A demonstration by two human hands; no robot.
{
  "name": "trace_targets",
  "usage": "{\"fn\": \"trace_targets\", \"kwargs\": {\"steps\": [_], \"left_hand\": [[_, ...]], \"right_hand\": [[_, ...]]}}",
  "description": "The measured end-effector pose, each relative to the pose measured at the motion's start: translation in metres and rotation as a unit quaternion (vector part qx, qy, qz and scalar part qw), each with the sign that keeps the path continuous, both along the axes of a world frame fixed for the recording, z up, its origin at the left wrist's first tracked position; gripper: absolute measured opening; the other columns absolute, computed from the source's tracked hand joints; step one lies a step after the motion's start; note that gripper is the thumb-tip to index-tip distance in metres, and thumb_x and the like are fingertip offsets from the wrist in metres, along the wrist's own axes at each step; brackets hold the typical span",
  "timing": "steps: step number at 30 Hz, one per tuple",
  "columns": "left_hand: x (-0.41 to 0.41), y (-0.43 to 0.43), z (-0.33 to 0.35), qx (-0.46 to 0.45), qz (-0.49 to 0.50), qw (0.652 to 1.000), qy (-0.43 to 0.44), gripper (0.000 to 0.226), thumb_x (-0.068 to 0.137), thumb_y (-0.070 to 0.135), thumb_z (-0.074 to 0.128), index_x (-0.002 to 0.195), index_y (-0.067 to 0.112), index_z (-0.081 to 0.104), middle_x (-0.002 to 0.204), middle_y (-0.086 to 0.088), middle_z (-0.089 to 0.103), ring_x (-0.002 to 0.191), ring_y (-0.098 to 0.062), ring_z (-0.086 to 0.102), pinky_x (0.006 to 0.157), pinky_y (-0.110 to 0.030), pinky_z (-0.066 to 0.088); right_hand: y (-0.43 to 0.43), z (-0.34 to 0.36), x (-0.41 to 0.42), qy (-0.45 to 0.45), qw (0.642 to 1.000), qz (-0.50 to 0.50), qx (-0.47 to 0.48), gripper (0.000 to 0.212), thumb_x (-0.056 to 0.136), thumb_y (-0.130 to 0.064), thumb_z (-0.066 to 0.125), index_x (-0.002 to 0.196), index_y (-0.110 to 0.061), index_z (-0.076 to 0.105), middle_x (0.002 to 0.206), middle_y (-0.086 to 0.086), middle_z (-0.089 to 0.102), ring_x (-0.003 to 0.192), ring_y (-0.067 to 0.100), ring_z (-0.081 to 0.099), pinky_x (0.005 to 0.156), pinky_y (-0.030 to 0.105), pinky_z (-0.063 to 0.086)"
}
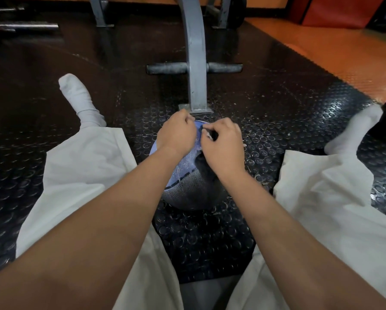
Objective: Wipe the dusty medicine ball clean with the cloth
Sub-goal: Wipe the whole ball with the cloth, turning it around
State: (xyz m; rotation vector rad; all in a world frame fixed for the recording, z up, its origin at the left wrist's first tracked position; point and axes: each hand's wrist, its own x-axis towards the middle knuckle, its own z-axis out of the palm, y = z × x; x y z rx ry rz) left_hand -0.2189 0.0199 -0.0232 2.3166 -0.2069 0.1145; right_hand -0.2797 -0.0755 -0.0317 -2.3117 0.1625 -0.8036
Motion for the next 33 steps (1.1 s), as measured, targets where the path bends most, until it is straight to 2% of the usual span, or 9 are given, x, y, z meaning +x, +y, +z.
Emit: {"fn": "trace_targets", "kwargs": {"steps": [3,6,13,15,18,22,26,29,33], "left_hand": [[0.003,0.003,-0.001,-0.001,0.004,1.0,0.007,0.029,0.1,0.018,0.032,0.111,0.019,0.059,0.113,-0.001,0.063,0.091,-0.023,0.055,0.075,-0.034,0.039],[0.004,0.004,-0.001,0.007,-0.004,1.0,0.005,0.03,0.101,0.018,0.032,0.115,0.019,0.059,0.113,-0.002,0.064,0.086,-0.023,0.054,0.071,-0.032,0.035],[-0.001,0.005,-0.001,0.006,0.007,1.0,-0.004,0.025,0.099,0.018,0.034,0.105,0.017,0.057,0.122,-0.001,0.062,0.102,-0.025,0.057,0.085,-0.039,0.044],[-0.001,0.004,-0.001,0.005,0.016,1.0,-0.003,0.025,0.099,0.018,0.033,0.105,0.017,0.057,0.121,-0.002,0.062,0.101,-0.026,0.057,0.086,-0.041,0.045],[0.002,0.006,-0.001,-0.002,0.021,1.0,0.004,0.028,0.098,0.017,0.033,0.11,0.017,0.059,0.12,-0.003,0.063,0.101,-0.027,0.057,0.086,-0.039,0.045],[0.001,0.006,0.0,0.0,-0.002,1.0,0.015,0.025,0.099,0.019,0.033,0.106,0.019,0.057,0.127,0.004,0.06,0.101,-0.023,0.057,0.086,-0.038,0.043],[-0.004,0.002,0.001,0.002,-0.015,1.0,-0.003,0.02,0.099,0.019,0.035,0.098,0.018,0.055,0.127,0.007,0.06,0.103,-0.021,0.056,0.089,-0.04,0.044],[-0.006,-0.001,0.0,0.004,-0.019,1.0,-0.013,0.023,0.099,0.021,0.035,0.101,0.015,0.057,0.123,0.003,0.062,0.102,-0.023,0.057,0.09,-0.044,0.046],[-0.005,-0.006,0.002,0.008,-0.008,1.0,-0.008,0.027,0.099,0.021,0.034,0.106,0.015,0.06,0.119,0.0,0.063,0.101,-0.026,0.057,0.09,-0.044,0.045]], "right_hand": [[0.01,-0.032,-0.037,-0.093,0.996,0.009,-0.012,0.018,0.086,-0.013,0.061,0.096,-0.002,0.07,0.089,0.009,0.06,0.087,0.018,0.047,0.079,0.033,0.043],[0.008,-0.048,-0.058,-0.128,0.99,0.037,-0.043,0.02,0.086,-0.016,0.06,0.095,-0.002,0.072,0.085,0.008,0.061,0.081,0.017,0.045,0.073,0.03,0.042],[-0.003,-0.001,-0.007,0.01,1.0,0.009,-0.012,0.018,0.091,-0.016,0.06,0.101,-0.008,0.072,0.099,0.005,0.061,0.098,0.024,0.047,0.088,0.035,0.041],[0.002,-0.004,-0.006,-0.007,1.0,-0.005,-0.013,0.018,0.09,-0.016,0.059,0.101,-0.008,0.071,0.1,0.005,0.061,0.097,0.024,0.047,0.087,0.039,0.043],[0.014,-0.028,-0.029,-0.076,0.997,0.012,-0.013,0.02,0.086,-0.019,0.057,0.096,-0.006,0.07,0.091,0.005,0.06,0.087,0.021,0.047,0.075,0.043,0.046],[0.007,-0.047,-0.049,-0.142,0.981,0.087,-0.101,0.017,0.087,-0.016,0.06,0.091,-0.003,0.07,0.084,0.008,0.062,0.073,0.03,0.054,0.064,0.042,0.046],[-0.002,-0.017,-0.022,-0.07,0.995,0.053,-0.044,0.019,0.085,-0.019,0.056,0.083,-0.005,0.069,0.084,0.006,0.06,0.081,0.028,0.05,0.07,0.043,0.046],[-0.004,-0.004,-0.004,0.004,1.0,0.007,-0.021,0.013,0.087,-0.016,0.058,0.089,-0.009,0.068,0.094,0.005,0.06,0.093,0.025,0.046,0.081,0.044,0.043],[0.003,-0.024,-0.026,-0.052,0.997,-0.023,-0.042,0.017,0.087,-0.021,0.051,0.09,-0.009,0.062,0.093,0.007,0.058,0.086,0.027,0.048,0.073,0.041,0.041]]}}
